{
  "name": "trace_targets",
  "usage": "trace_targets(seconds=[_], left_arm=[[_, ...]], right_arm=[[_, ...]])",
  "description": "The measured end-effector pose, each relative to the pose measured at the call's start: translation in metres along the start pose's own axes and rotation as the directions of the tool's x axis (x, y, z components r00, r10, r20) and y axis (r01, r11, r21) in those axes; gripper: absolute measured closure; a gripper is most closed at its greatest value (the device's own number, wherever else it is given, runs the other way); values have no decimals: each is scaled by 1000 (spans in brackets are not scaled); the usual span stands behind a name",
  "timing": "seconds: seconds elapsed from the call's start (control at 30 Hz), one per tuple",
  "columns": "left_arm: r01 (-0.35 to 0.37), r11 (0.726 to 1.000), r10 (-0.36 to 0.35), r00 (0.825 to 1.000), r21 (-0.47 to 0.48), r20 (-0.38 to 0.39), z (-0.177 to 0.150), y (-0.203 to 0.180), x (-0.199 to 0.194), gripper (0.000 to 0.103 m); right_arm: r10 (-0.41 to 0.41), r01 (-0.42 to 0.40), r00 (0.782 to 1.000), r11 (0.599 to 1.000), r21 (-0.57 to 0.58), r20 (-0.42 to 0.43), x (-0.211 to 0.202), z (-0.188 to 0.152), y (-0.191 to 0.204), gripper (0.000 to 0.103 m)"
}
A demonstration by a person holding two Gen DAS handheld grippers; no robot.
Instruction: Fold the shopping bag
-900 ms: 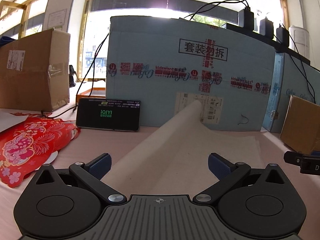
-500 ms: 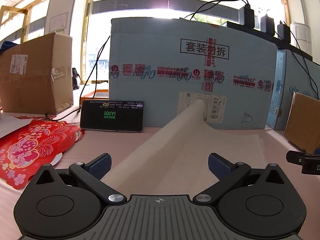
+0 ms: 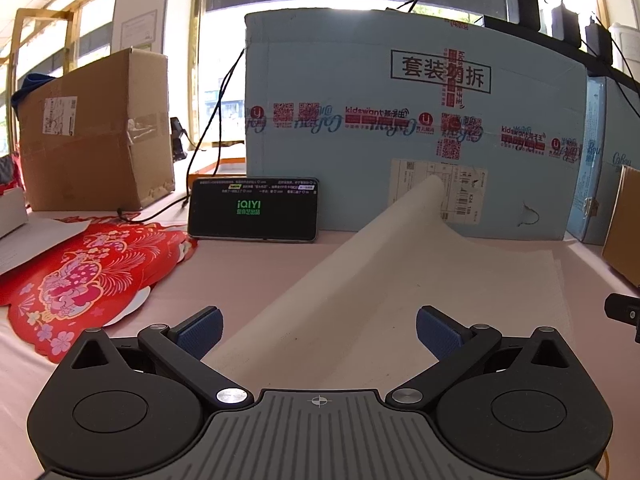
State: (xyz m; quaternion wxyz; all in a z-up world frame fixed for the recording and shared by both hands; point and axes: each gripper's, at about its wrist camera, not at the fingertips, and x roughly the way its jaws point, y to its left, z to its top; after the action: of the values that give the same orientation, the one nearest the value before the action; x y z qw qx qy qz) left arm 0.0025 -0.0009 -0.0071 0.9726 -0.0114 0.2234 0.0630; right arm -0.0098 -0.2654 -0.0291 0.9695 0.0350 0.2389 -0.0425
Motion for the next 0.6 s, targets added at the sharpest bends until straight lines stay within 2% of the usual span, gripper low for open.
trace_targets(seconds=[0.3, 0.6], left_arm=[[-60, 998, 61, 997, 9, -56, -2, -1, 7, 0], [-63, 998, 64, 993, 13, -103, -4, -2, 12, 0]], right_arm=[[-8, 8, 1000, 1000, -3, -21, 4, 2, 1, 0], [-13, 13, 999, 1000, -6, -35, 6, 2, 2, 0]])
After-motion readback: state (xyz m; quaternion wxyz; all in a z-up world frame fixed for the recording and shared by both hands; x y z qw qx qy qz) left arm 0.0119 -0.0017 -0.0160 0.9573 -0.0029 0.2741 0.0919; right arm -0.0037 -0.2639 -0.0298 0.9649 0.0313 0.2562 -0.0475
